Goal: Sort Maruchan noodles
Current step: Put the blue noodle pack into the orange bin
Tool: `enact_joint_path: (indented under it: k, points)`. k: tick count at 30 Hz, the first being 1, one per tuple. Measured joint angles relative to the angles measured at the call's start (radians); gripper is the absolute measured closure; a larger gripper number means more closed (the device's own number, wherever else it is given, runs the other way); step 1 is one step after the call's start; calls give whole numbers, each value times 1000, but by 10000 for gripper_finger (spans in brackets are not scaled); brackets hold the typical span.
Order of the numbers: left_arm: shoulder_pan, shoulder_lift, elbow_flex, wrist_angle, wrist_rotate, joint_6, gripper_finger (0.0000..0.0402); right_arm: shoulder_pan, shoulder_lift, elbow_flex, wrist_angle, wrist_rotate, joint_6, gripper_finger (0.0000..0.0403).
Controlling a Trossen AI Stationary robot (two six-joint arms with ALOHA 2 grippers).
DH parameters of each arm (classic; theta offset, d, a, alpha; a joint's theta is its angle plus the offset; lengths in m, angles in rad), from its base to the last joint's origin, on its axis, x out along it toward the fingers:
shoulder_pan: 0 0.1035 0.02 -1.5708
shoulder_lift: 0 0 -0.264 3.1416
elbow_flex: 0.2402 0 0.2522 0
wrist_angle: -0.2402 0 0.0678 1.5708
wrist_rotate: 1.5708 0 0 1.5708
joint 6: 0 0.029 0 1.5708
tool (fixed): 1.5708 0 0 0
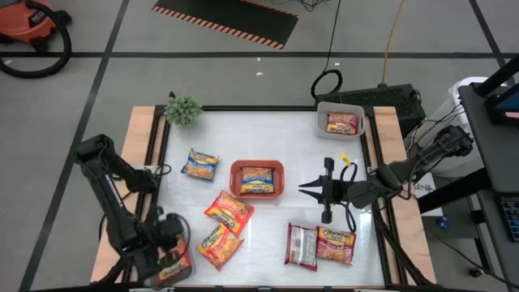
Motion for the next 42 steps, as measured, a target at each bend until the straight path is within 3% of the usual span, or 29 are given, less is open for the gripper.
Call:
enact_joint_path:
  k: [7,14,21,26,34,42]
  points:
    - [157,2,-2,-143,-75,127,295,0,0,0,-9,0,-8,365]
    - [389,2,-24,-322,-63,119,283,0,0,0,-10,0,-43,365]
    - [640,3,-145,-147,20,376,211,0,0,0,-11,0,-99,365]
    - [793,3,-252,-124,56,419,173,0,0,0,-12,2,-166,365]
    - [933,3,-390,-26,36,588,169,-35,0,0,-14,3,-302,365]
    - [983,3,-452,109,-47,703,169,-110,0,0,-23,2,-357,365]
